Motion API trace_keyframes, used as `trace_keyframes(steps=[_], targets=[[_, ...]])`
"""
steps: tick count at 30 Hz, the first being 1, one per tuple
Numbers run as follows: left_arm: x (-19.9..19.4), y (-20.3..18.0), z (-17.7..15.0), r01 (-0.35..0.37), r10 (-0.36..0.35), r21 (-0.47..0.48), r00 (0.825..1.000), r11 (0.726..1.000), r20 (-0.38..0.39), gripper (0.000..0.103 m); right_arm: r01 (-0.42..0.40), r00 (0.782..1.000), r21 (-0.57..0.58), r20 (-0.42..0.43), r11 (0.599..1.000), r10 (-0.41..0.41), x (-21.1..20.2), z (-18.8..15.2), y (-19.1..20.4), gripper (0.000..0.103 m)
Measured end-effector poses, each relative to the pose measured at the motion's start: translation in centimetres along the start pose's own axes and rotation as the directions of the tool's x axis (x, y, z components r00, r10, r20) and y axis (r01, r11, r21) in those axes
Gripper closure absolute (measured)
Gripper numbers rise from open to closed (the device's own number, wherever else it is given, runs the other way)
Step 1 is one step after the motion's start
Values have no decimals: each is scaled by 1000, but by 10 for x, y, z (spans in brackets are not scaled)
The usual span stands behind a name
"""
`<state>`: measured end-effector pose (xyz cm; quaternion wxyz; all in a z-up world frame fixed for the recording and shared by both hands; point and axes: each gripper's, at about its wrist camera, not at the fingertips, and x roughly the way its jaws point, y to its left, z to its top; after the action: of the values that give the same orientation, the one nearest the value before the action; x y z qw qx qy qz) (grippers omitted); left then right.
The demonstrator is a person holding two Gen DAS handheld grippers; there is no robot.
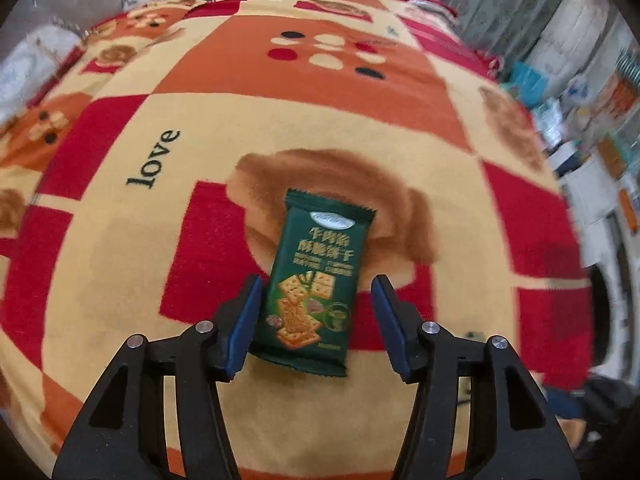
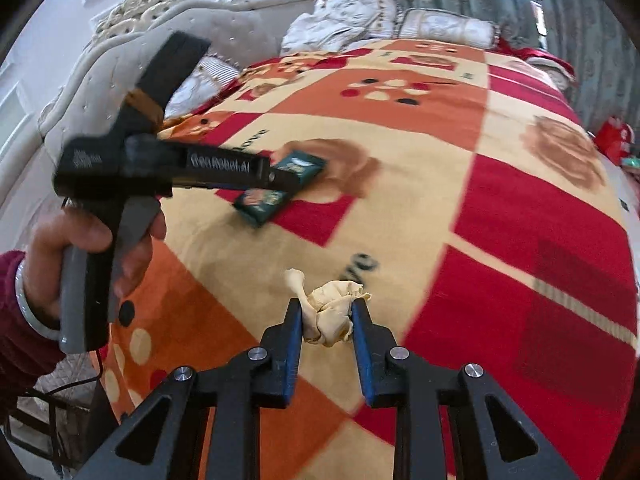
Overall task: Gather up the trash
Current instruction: 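Grasp the green snack packet with the left tool while the right tool grasps the small beige tissue, then carry the green packet and beige tissue over the black bin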
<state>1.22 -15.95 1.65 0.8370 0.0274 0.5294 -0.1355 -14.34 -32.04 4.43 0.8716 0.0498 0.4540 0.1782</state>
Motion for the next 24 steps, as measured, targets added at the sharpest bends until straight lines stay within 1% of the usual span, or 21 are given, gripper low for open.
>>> trace_keyframes(steps=[1,3,4,5,6,9,11,15,24], targets=[[0,-4,-1,-29,28,21,999,999,22,48,1,1000,13,3,1000,-1,-3,-1,-3,80],[3,-9,-2,-67,65,46,997,997,33,48,1,1000,38,15,999,-1,-12,-4,-8,80],[3,-10,-3,-75,73,46,997,996,38,51,4,1000,46,22,999,-5,-17,-6,-10,80],[2,-10,-4,-82,80,42,996,996,41,63,11,1000,48,29,999,-12,-22,-9,-11,80],[0,-13,-6,-89,87,42,995,995,43,63,21,999,48,36,999,-22,-28,-11,-13,80],[-8,-21,-12,-48,45,50,998,998,43,63,34,998,56,51,998,-37,-39,-13,-18,80],[-19,-33,-17,-57,51,77,996,995,69,63,46,997,64,63,997,-50,-47,-16,-22,80],[-43,-55,-26,-18,6,110,994,994,113,63,64,994,86,82,994,-71,-62,-21,-31,80],[-75,-114,-44,44,-75,193,986,980,152,63,115,986,117,106,986,-128,-90,-37,-52,80]])
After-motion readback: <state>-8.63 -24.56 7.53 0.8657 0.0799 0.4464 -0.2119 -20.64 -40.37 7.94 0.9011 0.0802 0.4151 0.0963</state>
